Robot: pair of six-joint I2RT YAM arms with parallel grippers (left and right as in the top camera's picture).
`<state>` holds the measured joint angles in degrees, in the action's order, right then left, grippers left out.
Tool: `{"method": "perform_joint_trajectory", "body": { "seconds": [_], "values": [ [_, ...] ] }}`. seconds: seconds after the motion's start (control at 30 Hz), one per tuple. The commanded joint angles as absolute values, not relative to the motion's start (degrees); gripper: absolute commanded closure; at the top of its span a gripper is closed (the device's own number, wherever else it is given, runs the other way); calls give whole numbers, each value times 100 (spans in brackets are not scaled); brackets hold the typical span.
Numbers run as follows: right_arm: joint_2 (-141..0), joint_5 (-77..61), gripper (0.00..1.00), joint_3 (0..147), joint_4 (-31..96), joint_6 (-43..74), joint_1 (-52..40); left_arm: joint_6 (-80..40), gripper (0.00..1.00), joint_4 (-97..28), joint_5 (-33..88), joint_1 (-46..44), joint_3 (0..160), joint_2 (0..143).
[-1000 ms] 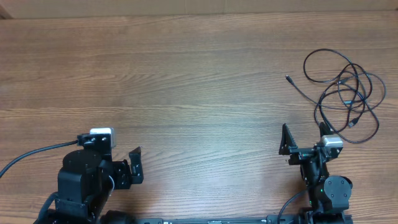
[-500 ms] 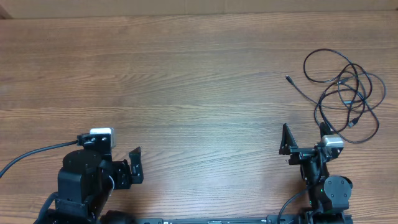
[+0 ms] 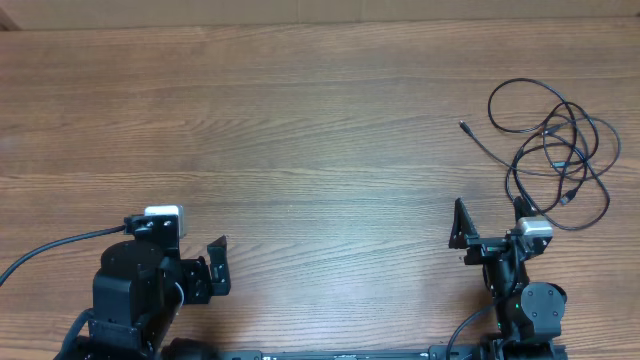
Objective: Untangle cables
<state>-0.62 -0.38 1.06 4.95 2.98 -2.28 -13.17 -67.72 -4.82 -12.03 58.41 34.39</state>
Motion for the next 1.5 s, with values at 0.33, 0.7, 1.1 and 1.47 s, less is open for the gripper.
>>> {"method": "perform_joint_trajectory", "body": {
  "seconds": [0.33, 0.7, 1.1, 1.47],
  "values": [
    [-16, 36, 0, 47, 482, 320, -250, -1140, 1, -6512, -482, -777, 5577, 3317],
    [-16, 36, 0, 47, 482, 320, -250, -639, 0, -4099, 499, 154, 3310, 1850],
    [-16, 36, 0, 47, 482, 320, -250, -639, 1, -1170, 683, 266, 1192, 464],
    [-19, 36, 0, 47, 482, 320, -250, -639, 0, 1096, 139, 266, 16, 16]
  ]
}}
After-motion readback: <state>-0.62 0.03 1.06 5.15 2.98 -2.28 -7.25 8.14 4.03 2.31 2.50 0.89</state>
